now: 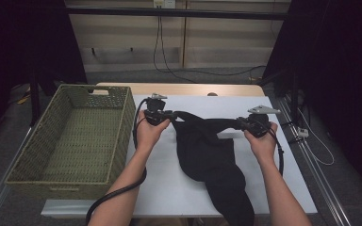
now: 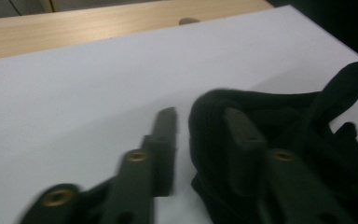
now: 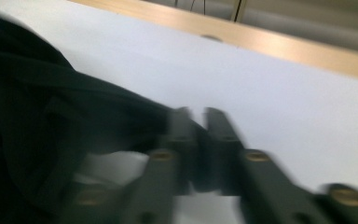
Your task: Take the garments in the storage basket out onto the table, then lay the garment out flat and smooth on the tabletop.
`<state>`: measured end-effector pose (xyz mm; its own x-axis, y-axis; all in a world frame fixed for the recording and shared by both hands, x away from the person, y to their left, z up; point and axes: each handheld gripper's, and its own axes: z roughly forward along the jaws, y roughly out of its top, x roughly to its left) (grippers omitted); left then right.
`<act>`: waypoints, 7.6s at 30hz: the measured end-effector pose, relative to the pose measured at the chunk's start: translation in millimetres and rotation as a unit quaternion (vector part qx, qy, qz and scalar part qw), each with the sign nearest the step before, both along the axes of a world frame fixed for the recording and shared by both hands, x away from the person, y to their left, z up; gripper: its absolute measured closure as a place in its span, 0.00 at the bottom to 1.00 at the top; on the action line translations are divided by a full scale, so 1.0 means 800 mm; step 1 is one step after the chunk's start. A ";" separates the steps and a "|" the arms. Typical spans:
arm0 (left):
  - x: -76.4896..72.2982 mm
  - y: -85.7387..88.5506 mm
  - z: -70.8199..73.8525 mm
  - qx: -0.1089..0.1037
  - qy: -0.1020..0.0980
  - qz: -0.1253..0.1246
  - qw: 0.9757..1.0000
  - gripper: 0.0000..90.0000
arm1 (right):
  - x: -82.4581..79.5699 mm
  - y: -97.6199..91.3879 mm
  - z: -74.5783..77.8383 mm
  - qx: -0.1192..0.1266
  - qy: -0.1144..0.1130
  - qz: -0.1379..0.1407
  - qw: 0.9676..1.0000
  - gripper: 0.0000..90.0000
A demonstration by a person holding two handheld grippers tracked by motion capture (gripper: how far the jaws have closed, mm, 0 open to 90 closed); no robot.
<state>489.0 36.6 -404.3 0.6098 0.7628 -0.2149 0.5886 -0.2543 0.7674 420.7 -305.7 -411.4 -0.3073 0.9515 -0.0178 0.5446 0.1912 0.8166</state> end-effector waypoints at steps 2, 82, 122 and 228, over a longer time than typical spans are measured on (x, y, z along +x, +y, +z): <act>-0.002 0.001 -0.006 0.004 -0.001 -0.002 1.000 0.41 | -0.005 0.005 -0.004 -0.002 0.005 0.000 1.000 0.67; -0.097 -0.007 -0.009 0.040 0.009 -0.091 0.995 0.11 | -0.110 -0.018 -0.040 0.000 0.042 0.007 0.999 0.40; -0.121 -0.035 -0.022 0.056 0.027 -0.157 0.986 0.11 | -0.098 -0.012 -0.060 -0.013 0.080 -0.003 0.997 0.45; -0.120 -0.077 -0.036 0.047 0.036 -0.222 0.973 0.26 | -0.106 0.014 0.002 0.116 -0.011 0.023 0.993 0.33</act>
<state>392.6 -24.7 -433.4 0.8698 0.4462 -0.2108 0.4560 -0.5634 0.6889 335.9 -294.8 -409.6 -0.3525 0.9157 0.1928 0.5205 0.0207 0.8536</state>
